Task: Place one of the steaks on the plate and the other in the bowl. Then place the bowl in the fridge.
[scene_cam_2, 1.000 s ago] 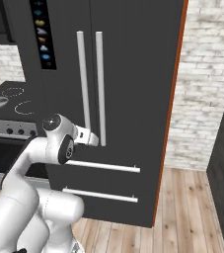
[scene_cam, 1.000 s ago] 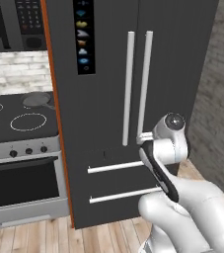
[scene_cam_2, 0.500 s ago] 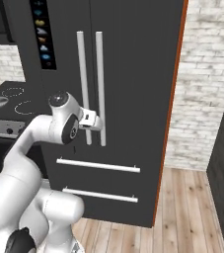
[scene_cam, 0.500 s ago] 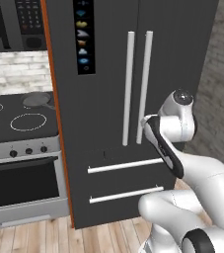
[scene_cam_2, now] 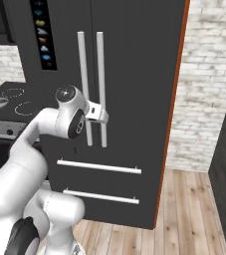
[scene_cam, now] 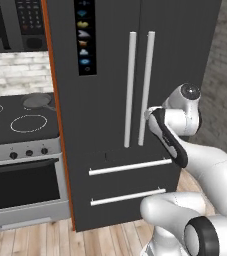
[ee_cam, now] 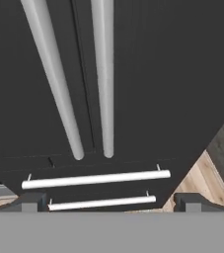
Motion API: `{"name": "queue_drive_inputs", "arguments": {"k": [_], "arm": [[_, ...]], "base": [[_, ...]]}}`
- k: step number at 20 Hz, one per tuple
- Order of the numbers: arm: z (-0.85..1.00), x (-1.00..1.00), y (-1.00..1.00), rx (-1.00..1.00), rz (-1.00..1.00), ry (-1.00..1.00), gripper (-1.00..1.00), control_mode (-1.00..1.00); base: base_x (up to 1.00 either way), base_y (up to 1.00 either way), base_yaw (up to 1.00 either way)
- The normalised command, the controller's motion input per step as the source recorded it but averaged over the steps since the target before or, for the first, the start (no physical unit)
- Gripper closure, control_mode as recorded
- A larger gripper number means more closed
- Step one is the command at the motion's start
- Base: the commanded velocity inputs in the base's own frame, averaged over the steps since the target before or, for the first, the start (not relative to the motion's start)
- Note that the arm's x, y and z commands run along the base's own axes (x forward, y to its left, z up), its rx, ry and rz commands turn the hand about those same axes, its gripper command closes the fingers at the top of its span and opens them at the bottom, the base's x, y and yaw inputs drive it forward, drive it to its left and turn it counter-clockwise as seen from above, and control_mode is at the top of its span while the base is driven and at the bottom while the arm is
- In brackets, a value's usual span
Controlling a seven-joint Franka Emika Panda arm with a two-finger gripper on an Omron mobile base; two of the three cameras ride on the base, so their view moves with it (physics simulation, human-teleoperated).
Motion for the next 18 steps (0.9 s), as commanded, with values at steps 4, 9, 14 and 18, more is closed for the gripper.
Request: {"name": "queue_drive_inputs", "arguments": {"k": [4,9,14,18], "arm": [[0.16,0.12,0.0,0.03,0.0,-0.08,-1.0,-1.0],[0.0,0.45,0.0,-0.02,0.0,-0.12,-1.0,-1.0],[0.03,0.52,0.0,-0.01,0.0,-0.01,-1.0,-1.0],[0.02,0.52,0.0,0.0,0.0,0.02,-1.0,-1.0]], "base": [[0.0,0.0,0.0],[0.0,0.0,0.0],[0.0,0.0,0.0],[0.0,0.0,0.0]]}}
